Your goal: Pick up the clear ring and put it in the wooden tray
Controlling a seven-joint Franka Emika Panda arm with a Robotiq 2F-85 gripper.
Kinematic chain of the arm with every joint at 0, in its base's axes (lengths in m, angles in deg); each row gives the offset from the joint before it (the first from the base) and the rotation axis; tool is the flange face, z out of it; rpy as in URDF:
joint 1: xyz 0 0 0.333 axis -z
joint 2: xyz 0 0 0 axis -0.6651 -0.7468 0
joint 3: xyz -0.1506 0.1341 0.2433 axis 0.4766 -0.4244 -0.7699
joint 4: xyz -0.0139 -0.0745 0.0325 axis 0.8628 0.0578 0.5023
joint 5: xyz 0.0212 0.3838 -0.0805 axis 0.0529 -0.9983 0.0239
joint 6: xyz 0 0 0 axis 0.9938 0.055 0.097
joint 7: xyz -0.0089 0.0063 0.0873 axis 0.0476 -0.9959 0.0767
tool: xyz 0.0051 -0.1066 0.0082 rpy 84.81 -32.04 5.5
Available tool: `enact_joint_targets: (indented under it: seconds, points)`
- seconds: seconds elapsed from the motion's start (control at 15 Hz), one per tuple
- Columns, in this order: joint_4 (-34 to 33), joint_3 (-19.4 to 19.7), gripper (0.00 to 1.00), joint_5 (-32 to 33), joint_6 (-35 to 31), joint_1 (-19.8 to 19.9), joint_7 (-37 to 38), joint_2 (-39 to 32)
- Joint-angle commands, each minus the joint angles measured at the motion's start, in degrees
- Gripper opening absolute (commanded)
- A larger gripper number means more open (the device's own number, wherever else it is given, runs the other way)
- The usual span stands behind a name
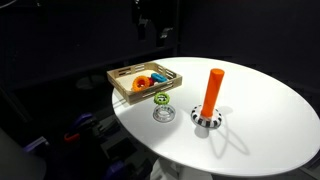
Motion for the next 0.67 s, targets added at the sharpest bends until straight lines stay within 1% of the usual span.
enact_joint_targets:
  seconds: [0.0, 0.2, 0.27, 0.6]
  points:
    - [0.92, 0.71, 1.0, 1.36, -3.51, 0.83, 0.95, -2.96]
    - [1.5, 0.81, 1.0, 2.42, -6.1, 1.27, 1.65, -4.55]
    - [1.14, 1.02, 1.0, 0.99, -4.52, 0.5, 0.18, -4.19]
    - [1.2, 1.07, 1.0, 1.27, -5.36, 0.67, 0.27, -5.07]
